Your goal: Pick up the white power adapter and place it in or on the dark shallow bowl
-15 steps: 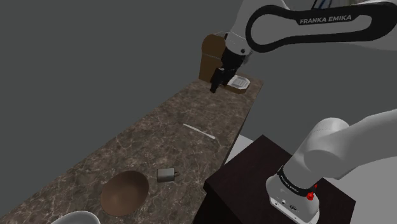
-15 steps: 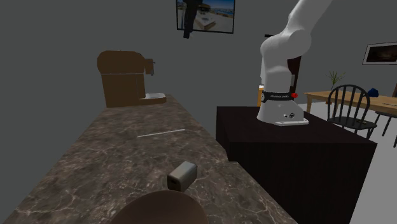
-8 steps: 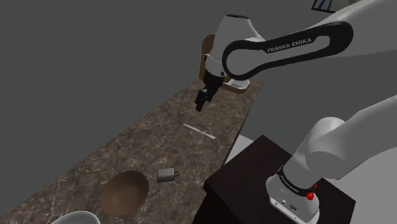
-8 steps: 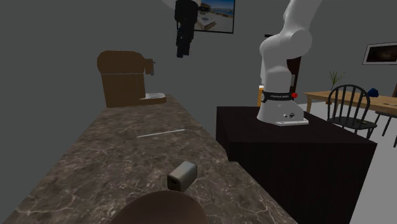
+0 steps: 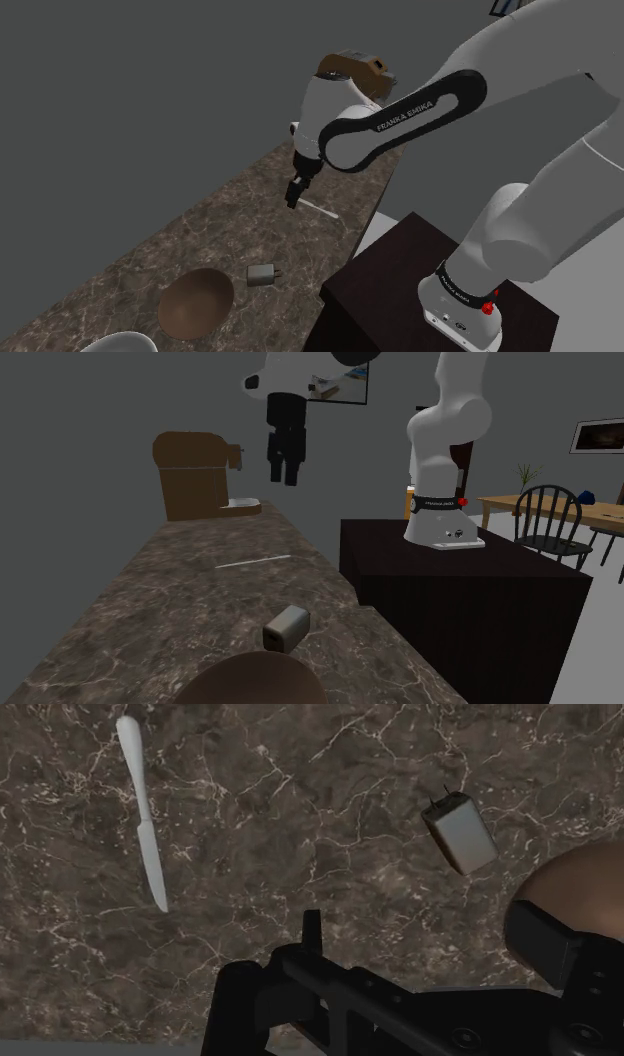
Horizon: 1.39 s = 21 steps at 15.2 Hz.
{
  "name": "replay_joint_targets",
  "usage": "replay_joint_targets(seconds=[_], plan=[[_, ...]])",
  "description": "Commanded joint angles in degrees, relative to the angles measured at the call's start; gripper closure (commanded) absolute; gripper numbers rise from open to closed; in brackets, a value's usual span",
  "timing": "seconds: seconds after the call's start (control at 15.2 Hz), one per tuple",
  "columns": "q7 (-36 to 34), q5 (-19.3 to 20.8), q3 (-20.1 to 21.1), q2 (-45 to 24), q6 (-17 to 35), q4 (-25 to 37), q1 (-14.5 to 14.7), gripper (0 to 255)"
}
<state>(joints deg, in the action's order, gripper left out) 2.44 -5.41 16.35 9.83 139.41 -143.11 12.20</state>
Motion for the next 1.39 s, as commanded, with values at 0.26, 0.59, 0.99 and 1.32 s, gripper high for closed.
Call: replay_joint_targets(seconds=[0.26, 0.59, 0.99, 1.32], plan=[[-3.0, 6.4, 2.9, -11.8, 7.6, 2.1, 1.5, 0], [-7.6, 14.8, 2.9, -22.4, 12.5, 5.4, 4.4, 0], [-12.3, 23.9, -0.4, -34.7, 16.5, 11.0, 10.9, 0], [-14.0, 26.8, -2.6, -39.9, 18.9, 13.3, 13.6, 0]])
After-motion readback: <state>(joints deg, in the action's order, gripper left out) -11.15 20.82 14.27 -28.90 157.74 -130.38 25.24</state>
